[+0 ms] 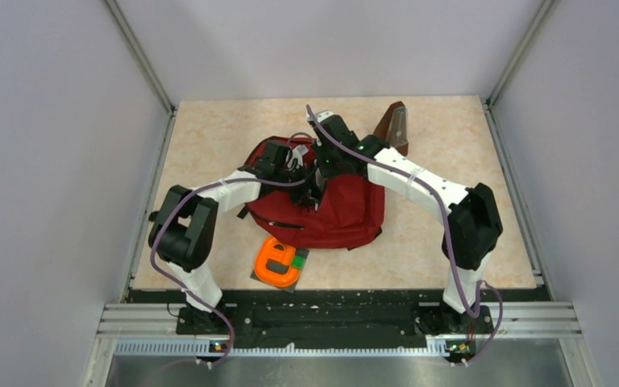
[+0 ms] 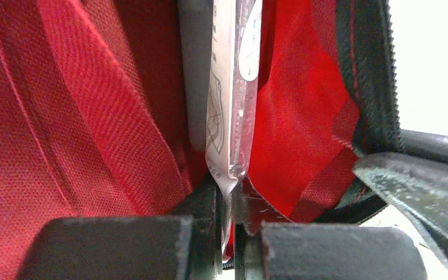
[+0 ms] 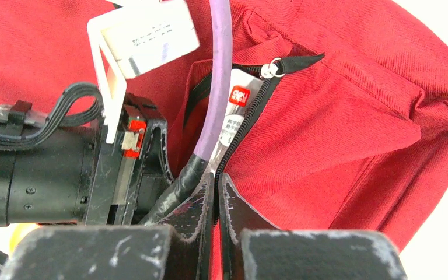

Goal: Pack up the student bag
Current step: Place the stationery in the student bag.

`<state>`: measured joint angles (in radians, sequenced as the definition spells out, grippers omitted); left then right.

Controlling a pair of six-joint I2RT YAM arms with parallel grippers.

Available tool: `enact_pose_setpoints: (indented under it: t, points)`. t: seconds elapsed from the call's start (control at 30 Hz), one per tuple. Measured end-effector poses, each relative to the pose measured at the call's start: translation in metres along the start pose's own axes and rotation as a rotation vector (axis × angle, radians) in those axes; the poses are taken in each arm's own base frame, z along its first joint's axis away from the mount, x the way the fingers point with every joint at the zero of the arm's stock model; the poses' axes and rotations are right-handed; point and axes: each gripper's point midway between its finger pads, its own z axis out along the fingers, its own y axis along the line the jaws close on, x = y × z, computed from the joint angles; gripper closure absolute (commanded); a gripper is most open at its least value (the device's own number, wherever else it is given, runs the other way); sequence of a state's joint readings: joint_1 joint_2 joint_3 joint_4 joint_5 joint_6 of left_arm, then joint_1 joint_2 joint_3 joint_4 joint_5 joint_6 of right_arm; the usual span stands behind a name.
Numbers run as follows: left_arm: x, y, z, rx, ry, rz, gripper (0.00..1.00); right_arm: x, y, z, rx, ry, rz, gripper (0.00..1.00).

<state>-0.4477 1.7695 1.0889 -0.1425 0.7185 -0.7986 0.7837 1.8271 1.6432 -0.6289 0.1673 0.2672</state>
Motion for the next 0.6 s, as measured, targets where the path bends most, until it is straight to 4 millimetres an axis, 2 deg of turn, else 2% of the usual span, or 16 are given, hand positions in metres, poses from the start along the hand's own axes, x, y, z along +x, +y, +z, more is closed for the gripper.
enact_pose_setpoints:
  t: [0.17,0.3,0.33,0.4,0.43,0.53,0.6]
  points:
    - [0.005,0.001,0.0,0.013,-0.005,0.036,1.0,0.0,0.001,0.001,-0.001,-0.007,0.013,1.0]
    - [0.003,-0.006,0.006,0.044,-0.029,0.052,0.99,0.005,-0.001,0.001,0.003,-0.01,0.024,1.0]
    - [0.002,-0.009,0.008,0.052,-0.039,0.059,0.97,0.005,-0.002,0.0,0.007,-0.015,0.026,1.0]
    - [-0.001,-0.013,0.012,0.06,-0.058,0.066,0.81,0.003,-0.004,-0.003,0.015,-0.03,0.03,0.97]
    - [-0.002,-0.014,0.014,0.058,-0.069,0.071,0.71,0.001,-0.006,-0.006,0.019,-0.04,0.031,0.92]
    - [-0.008,-0.009,0.015,0.024,-0.109,0.09,0.51,-0.005,-0.008,-0.015,0.024,-0.071,0.042,0.72]
    - [-0.01,-0.007,0.011,-0.005,-0.133,0.102,0.44,-0.01,-0.008,-0.022,0.023,-0.094,0.051,0.59]
